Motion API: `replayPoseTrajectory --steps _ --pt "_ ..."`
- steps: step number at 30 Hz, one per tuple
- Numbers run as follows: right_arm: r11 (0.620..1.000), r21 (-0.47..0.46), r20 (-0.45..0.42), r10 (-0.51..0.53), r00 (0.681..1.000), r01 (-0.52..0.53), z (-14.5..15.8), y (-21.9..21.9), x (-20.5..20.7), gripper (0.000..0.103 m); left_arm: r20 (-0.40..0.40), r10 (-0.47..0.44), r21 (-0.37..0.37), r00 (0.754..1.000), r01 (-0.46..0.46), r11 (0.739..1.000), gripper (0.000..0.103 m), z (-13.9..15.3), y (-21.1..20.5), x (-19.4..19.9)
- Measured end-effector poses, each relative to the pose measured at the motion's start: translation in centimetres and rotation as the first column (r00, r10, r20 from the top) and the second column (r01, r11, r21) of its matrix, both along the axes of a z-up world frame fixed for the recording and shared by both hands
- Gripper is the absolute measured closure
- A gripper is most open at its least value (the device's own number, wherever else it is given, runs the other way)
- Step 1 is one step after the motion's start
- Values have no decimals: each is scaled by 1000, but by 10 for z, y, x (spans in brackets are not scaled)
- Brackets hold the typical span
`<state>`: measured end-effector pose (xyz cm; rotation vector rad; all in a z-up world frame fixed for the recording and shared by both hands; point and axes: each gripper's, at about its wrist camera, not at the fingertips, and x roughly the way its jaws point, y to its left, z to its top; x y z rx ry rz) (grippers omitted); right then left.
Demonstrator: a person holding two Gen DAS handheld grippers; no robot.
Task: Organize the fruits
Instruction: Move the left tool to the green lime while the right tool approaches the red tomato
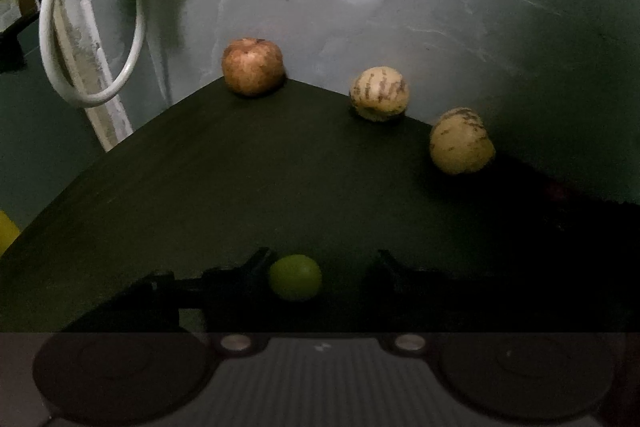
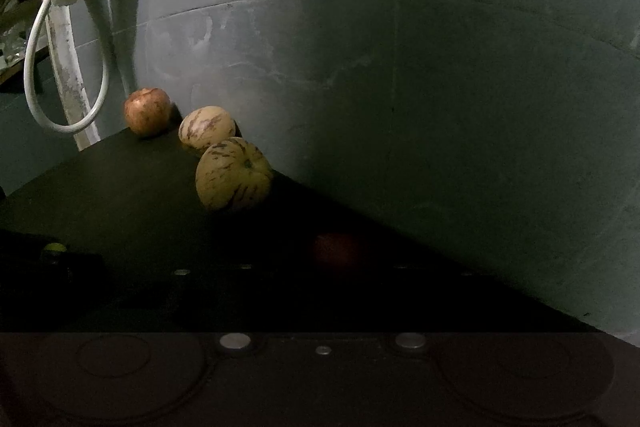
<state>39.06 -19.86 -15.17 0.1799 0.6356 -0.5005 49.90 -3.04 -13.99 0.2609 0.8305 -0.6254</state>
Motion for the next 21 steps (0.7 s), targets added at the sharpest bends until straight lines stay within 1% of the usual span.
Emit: replayPoseTrajectory --steps 2,5,21 --pt "1000 -3 -2 10 1000 -10 0 2 0 70 0 10 0 1000 -10 1000 50 1 1 0" --pt "1000 5 -5 26 1000 -26 1 7 0 74 -8 14 3 1000 -14 1000 50 1 3 -2" --pt "996 44 -15 80 997 -80 7 26 -7 74 -35 10 29 999 -9 1000 50 7 16 -12"
